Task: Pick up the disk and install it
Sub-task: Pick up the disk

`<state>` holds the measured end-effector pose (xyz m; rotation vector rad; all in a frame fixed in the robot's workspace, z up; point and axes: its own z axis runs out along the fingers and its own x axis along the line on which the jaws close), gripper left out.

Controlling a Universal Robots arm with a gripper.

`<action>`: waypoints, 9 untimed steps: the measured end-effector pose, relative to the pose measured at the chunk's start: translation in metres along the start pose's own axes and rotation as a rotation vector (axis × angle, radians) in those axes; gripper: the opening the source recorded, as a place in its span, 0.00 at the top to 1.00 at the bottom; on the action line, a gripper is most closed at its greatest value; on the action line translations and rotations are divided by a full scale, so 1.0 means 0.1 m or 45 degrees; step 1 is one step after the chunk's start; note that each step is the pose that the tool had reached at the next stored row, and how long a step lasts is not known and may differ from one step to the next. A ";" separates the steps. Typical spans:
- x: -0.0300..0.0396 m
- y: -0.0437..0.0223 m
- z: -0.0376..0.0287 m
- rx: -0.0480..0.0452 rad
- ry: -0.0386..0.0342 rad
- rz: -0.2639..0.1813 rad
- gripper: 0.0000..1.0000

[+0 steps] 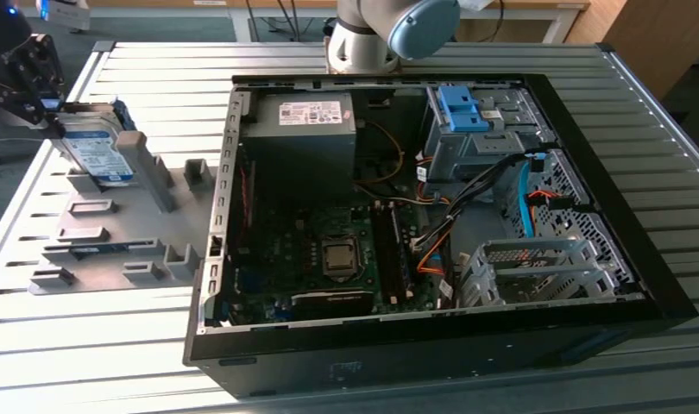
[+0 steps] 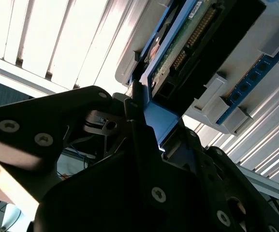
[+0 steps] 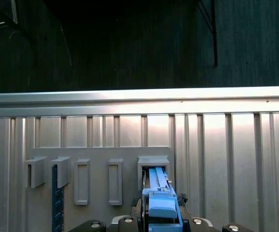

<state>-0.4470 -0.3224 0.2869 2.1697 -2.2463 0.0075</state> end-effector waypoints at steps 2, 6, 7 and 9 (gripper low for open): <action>0.000 0.000 0.000 0.000 0.0000 0.000 0.63; 0.000 0.000 0.001 0.000 -0.0001 0.000 0.63; 0.000 0.000 -0.004 0.001 -0.0003 0.000 0.63; 0.000 0.000 -0.029 0.001 -0.0003 0.000 0.63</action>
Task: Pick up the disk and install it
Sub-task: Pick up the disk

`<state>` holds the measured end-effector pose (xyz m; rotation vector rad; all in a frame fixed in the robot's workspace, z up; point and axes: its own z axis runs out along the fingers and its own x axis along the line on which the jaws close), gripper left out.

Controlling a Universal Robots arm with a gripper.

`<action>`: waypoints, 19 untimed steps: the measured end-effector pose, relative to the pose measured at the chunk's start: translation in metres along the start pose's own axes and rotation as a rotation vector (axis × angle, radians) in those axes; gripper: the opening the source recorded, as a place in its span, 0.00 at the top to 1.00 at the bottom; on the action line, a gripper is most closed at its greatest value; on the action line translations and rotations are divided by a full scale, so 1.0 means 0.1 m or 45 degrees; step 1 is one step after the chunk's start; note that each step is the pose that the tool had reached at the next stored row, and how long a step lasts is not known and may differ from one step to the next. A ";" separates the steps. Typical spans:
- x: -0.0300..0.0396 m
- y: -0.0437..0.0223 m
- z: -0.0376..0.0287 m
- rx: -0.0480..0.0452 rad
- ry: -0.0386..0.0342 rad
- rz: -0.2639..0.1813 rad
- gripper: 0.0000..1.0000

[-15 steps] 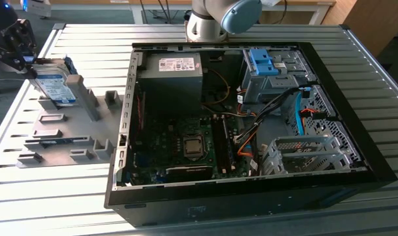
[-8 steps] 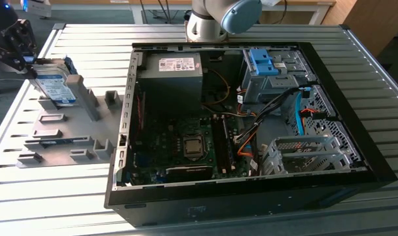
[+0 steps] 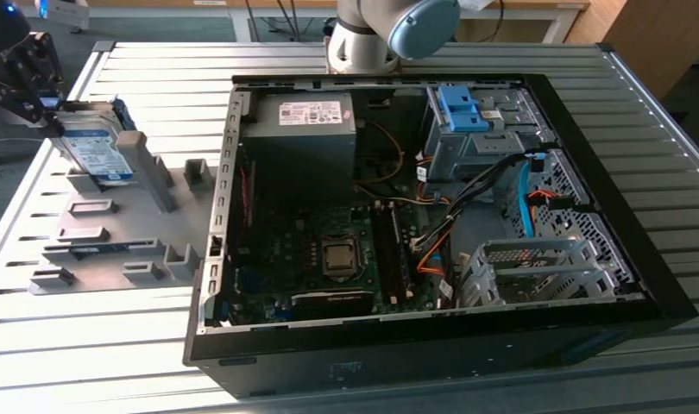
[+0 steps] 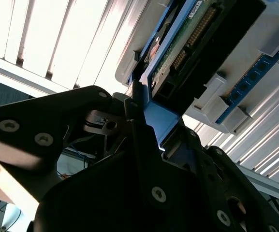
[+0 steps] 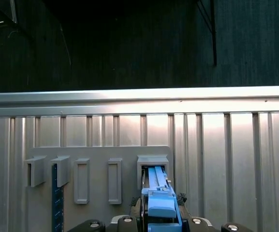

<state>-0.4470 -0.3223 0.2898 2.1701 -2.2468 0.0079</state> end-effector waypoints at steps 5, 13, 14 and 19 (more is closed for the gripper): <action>0.000 0.000 -0.003 -0.001 -0.0001 0.000 0.63; 0.000 0.000 0.018 0.000 -0.0003 0.000 0.56; 0.000 0.000 0.026 0.000 -0.0003 0.000 0.56; 0.000 0.000 0.031 0.000 -0.0001 0.000 0.57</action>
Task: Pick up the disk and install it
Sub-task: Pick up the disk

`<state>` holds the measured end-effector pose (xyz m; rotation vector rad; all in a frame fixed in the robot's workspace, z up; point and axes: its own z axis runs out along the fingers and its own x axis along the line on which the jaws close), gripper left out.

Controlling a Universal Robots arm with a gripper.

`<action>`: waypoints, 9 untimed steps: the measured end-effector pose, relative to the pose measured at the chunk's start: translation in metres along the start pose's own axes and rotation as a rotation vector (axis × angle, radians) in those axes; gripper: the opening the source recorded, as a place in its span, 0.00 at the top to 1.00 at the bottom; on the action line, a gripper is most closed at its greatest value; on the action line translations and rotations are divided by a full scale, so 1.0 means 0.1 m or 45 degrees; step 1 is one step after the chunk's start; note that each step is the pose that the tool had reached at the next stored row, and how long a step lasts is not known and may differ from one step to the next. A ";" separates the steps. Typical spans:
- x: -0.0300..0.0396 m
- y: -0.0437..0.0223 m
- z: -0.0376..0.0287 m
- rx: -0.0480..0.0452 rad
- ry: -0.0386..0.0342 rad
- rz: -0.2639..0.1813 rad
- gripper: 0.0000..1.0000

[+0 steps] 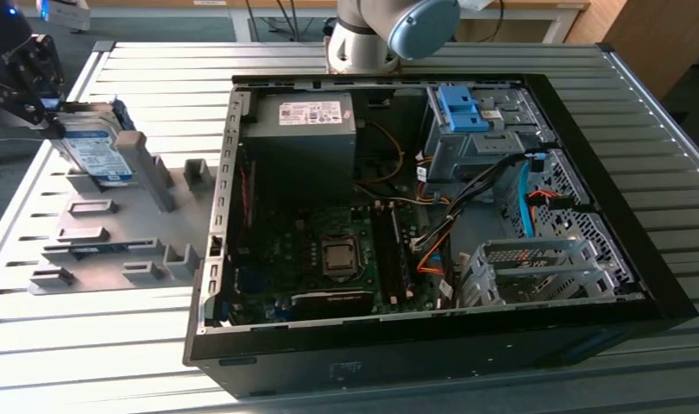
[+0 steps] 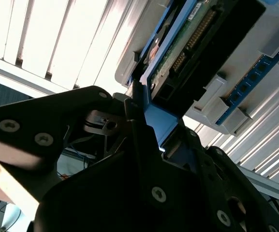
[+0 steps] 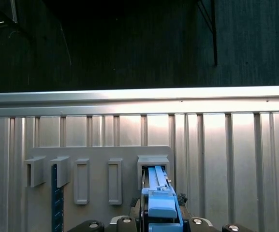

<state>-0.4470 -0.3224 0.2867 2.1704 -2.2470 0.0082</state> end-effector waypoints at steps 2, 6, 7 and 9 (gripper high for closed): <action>0.000 0.000 0.001 0.000 -0.0001 0.000 0.64; 0.000 0.000 0.001 0.000 -0.0001 0.000 0.64; 0.000 0.000 0.001 0.000 -0.0001 0.000 0.64; 0.000 0.000 0.001 0.000 -0.0001 0.000 0.64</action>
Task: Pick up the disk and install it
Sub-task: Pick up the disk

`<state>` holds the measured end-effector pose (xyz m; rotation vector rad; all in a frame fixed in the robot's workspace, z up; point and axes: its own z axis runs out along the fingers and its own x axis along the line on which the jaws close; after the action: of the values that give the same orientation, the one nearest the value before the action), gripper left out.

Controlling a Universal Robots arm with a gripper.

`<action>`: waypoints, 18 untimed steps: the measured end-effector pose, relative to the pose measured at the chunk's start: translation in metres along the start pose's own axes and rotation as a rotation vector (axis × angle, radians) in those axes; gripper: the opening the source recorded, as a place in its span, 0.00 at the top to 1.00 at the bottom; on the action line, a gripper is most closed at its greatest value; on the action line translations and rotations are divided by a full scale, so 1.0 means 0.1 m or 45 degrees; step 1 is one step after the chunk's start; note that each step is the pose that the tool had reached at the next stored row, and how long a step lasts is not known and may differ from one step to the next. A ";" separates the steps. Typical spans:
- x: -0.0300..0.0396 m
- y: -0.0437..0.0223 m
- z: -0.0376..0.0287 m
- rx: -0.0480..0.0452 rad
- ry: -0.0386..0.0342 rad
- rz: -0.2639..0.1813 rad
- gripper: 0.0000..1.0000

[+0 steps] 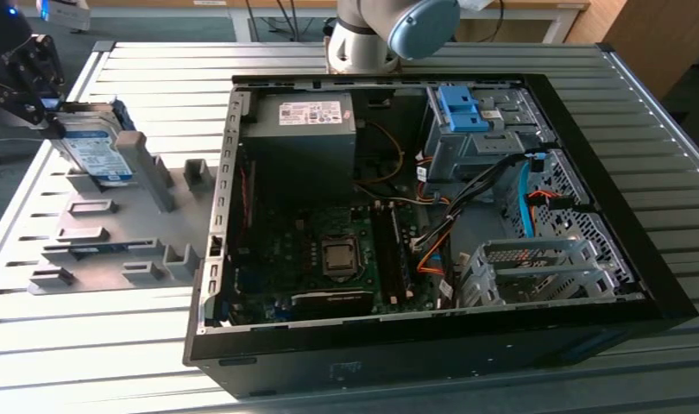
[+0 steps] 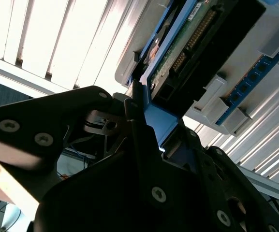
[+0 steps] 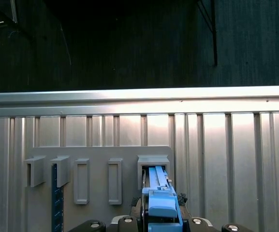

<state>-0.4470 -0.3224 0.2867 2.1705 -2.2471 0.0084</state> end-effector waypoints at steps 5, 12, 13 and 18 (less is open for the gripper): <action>0.000 0.000 -0.022 0.000 -0.0001 0.000 0.64; 0.002 0.001 -0.132 0.000 0.0000 0.000 0.64; 0.002 0.001 -0.146 0.000 0.0000 0.000 0.64; 0.003 0.002 -0.207 0.000 0.0000 0.000 0.64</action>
<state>-0.4470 -0.3224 0.3073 2.1705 -2.2472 0.0085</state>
